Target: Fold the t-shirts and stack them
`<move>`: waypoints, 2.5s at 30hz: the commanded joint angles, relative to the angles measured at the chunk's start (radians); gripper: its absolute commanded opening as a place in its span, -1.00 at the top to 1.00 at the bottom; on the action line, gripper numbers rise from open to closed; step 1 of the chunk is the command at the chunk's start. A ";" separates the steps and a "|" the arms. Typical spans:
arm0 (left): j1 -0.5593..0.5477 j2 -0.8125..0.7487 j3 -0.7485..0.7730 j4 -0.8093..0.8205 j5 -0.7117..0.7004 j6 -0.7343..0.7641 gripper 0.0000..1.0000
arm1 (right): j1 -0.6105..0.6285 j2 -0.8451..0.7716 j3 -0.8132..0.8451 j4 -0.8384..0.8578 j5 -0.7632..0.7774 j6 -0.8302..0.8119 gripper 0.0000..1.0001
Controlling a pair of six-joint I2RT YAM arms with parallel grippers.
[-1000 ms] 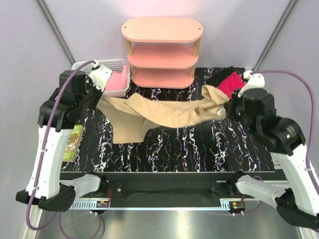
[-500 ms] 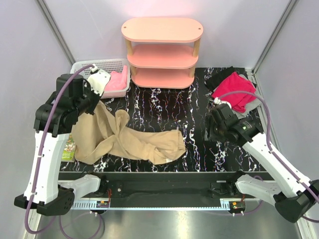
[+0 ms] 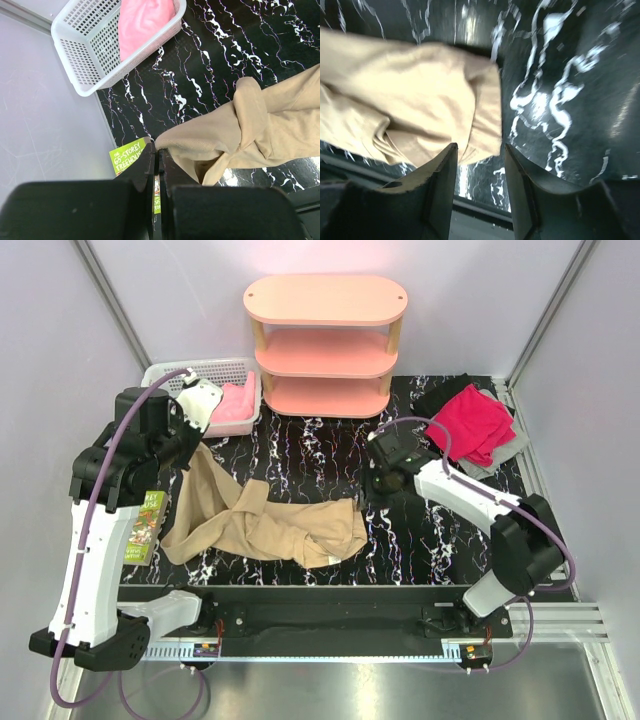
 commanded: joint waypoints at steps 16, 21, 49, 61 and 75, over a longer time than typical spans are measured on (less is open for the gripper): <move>0.005 -0.009 -0.034 0.062 0.024 -0.008 1.00 | 0.229 -0.043 -0.203 0.121 -0.195 0.075 0.05; 0.005 -0.008 -0.031 0.062 0.025 -0.011 1.00 | 0.229 -0.005 -0.193 0.144 -0.169 0.072 0.07; 0.005 -0.020 -0.056 0.061 0.015 0.002 1.00 | 0.075 -0.007 -0.240 0.137 0.029 -0.010 0.13; 0.005 -0.017 -0.059 0.056 0.027 -0.004 1.00 | 0.068 0.058 -0.227 0.206 -0.051 0.024 0.20; 0.005 -0.035 -0.096 0.069 0.027 0.001 1.00 | 0.068 0.079 -0.293 0.286 -0.112 0.091 0.62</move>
